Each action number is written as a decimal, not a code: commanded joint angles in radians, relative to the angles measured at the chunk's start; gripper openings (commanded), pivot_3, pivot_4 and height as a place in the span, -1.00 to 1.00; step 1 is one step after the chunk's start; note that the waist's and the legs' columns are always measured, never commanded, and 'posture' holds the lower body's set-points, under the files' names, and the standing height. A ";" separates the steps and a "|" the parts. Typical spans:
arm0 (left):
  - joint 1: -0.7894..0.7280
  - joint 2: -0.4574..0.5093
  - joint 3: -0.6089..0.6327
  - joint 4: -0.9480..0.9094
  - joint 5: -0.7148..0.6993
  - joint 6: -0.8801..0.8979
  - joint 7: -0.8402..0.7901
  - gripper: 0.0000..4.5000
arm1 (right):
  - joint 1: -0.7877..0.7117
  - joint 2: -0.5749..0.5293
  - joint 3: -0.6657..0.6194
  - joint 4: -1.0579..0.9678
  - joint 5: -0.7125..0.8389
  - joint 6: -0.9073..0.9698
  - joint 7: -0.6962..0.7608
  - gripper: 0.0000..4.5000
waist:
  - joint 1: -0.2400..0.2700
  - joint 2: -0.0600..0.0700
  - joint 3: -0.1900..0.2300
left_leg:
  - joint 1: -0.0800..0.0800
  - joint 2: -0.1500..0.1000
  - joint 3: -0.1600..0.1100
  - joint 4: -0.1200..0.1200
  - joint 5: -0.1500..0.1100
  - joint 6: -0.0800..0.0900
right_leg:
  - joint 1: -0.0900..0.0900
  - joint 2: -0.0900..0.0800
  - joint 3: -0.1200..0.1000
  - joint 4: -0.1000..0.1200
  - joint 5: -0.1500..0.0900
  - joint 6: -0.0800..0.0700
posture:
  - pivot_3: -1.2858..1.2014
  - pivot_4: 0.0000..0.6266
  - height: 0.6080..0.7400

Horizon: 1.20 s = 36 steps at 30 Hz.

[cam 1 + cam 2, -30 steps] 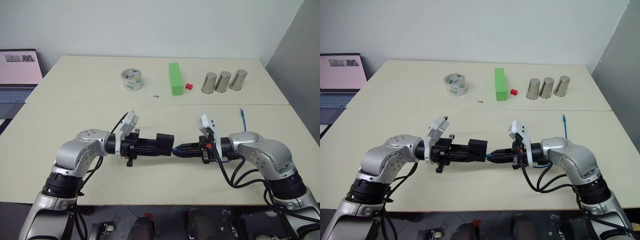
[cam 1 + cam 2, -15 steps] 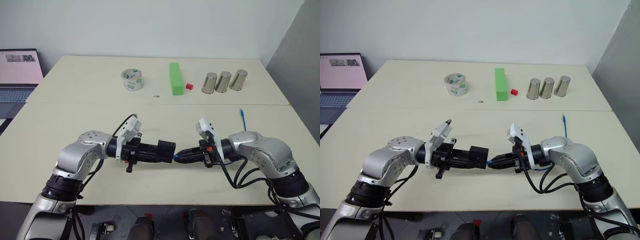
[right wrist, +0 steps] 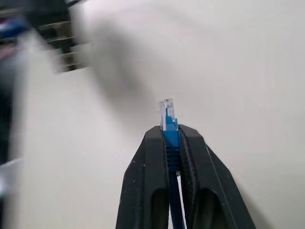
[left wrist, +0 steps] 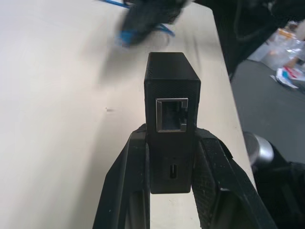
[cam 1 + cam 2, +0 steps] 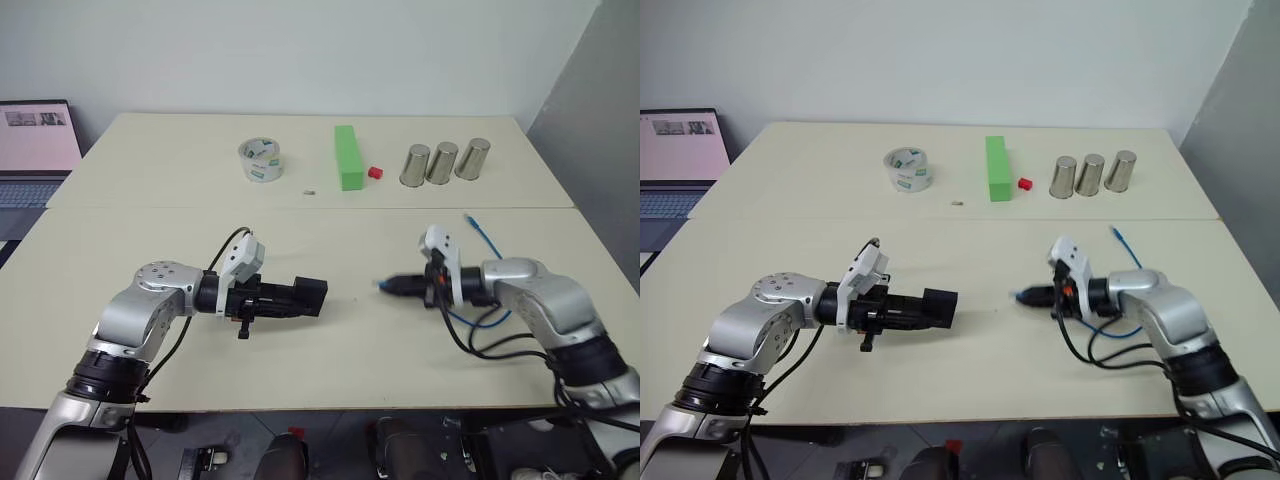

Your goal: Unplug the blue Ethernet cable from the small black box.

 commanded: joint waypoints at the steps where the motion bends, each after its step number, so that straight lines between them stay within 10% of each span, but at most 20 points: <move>1: 0.015 -0.028 0.043 -0.009 0.013 -0.024 0.074 -0.66 | -0.054 0.054 -0.057 0.182 -0.143 -0.211 -0.193 -0.83 | 0.000 0.000 0.000 | 0.000 0.000 0.000 0.000 0.000 0.000 | 0.000 0.000 0.000 0.000 0.000 0.000 | 0.03 -0.52 1.00; 8: 0.053 -0.067 0.063 -0.027 0.038 -0.047 0.181 -0.66 | -0.028 0.101 -0.071 0.233 -0.171 -0.237 -0.182 -0.15 | 0.000 0.000 0.000 | -0.003 0.000 0.001 -0.001 0.000 0.000 | -0.004 0.000 0.001 0.000 0.003 -0.006 | 0.03 -0.52 1.00; 16: 0.029 -0.223 0.203 0.196 0.229 -0.423 0.582 -0.66 | 0.095 -0.003 -0.101 -0.267 0.080 -0.028 0.085 0.68 | 0.013 0.002 0.001 | -0.003 0.000 0.000 0.000 0.000 0.000 | -0.003 -0.001 0.001 0.000 0.003 -0.006 | 0.03 -0.52 1.00; 26: -0.024 -0.306 0.290 0.580 0.344 -0.704 0.895 -0.66 | 0.046 0.055 -0.001 -0.484 0.090 0.061 0.035 0.68 | 0.016 0.002 0.001 | -0.001 0.000 -0.001 0.001 0.000 0.000 | -0.001 -0.001 0.000 0.000 0.001 0.000 | 0.03 -0.52 1.00; 36: 0.052 -0.337 0.316 0.591 0.300 -0.686 0.878 0.32 | 0.067 0.050 0.013 -0.479 0.053 0.053 0.028 0.69 | 0.021 0.002 0.000 | 0.000 -0.001 -0.002 0.000 0.000 0.000 | 0.000 -0.002 -0.002 0.000 0.004 -0.005 | 0.03 -0.52 1.00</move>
